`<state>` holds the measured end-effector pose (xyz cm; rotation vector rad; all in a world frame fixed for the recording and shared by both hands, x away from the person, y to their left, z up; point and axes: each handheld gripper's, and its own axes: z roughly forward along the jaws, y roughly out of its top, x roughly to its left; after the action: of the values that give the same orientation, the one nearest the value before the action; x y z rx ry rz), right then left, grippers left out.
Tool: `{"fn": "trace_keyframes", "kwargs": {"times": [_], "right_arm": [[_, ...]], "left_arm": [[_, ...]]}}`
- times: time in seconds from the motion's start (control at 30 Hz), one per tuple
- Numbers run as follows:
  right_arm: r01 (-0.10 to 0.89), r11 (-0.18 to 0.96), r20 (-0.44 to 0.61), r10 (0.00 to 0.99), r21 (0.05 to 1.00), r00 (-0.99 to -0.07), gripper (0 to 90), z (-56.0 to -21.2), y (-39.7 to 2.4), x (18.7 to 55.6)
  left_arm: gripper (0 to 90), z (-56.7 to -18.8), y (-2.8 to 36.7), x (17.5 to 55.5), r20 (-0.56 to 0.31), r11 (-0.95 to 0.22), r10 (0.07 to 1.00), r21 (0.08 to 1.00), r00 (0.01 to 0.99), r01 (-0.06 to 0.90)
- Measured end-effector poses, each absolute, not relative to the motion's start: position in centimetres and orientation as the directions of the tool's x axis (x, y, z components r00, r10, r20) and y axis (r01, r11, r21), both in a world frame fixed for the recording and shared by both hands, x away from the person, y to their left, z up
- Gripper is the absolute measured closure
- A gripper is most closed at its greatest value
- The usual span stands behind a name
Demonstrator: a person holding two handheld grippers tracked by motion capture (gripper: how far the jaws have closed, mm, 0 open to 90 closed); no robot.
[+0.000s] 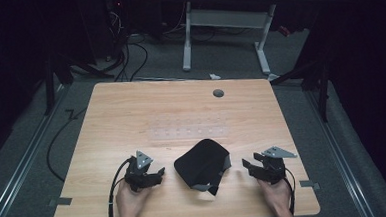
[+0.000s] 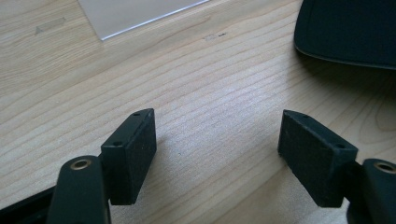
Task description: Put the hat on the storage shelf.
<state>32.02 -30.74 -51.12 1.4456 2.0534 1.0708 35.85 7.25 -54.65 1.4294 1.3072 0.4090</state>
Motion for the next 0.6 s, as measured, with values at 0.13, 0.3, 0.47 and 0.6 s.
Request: {"fn": "trace_keyframes", "kwargs": {"times": [0.13,0.3,0.47,0.6], "right_arm": [[0.597,0.151,0.126,0.909,0.788,-0.398,44.0,-50.6,-30.7,31.3],[0.582,0.143,0.154,0.889,0.801,-0.431,43.8,-49.7,-30.3,30.6],[0.560,0.186,0.146,0.857,0.807,-0.494,42.9,-49.0,-28.5,30.6],[0.555,0.199,0.147,0.844,0.808,-0.516,41.6,-48.9,-27.7,30.9]], "left_arm": [[28.3,-54.6,7.3,35.8,-0.397,0.211,0.856,0.853,0.331,0.477],[28.3,-54.6,7.2,35.8,-0.398,0.212,0.856,0.853,0.330,0.477],[28.5,-54.6,7.3,35.8,-0.398,0.213,0.856,0.853,0.330,0.477],[28.9,-54.6,7.3,35.8,-0.398,0.213,0.856,0.853,0.331,0.476]]}}
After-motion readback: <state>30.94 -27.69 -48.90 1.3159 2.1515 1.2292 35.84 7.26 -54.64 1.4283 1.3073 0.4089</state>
